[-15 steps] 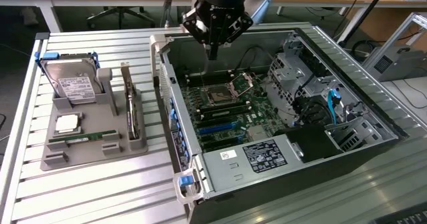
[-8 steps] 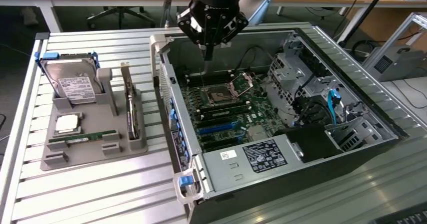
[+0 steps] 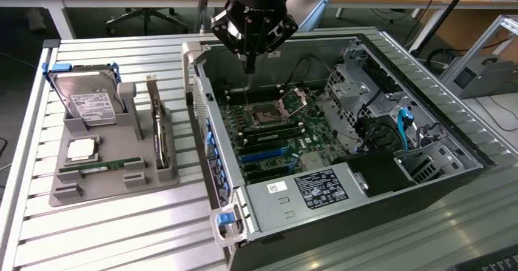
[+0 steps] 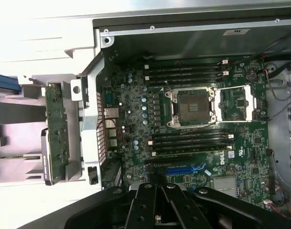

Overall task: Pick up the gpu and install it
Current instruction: 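Reach for the gpu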

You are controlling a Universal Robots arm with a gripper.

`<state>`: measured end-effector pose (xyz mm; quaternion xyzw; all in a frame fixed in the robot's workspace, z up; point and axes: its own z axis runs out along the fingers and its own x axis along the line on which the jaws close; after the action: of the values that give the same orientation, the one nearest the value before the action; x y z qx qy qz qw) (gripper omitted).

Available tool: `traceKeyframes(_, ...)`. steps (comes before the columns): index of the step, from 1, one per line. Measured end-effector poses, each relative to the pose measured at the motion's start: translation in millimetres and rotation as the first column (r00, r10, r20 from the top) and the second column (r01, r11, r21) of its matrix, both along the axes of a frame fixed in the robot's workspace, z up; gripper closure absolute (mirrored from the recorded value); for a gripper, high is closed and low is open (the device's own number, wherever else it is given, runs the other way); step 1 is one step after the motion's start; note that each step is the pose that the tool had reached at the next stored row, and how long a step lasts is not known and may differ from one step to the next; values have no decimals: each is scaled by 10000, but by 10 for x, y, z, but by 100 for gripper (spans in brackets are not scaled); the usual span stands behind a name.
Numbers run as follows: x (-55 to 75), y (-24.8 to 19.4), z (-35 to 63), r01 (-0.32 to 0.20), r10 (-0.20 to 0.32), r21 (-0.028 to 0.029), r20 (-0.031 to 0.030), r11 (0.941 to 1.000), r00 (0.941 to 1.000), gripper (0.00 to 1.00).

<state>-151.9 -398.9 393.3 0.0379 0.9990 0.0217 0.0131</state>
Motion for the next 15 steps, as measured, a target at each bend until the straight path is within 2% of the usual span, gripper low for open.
traceKeyframes(15,-114,0,0,0,0,0,0,10000,10000,89)
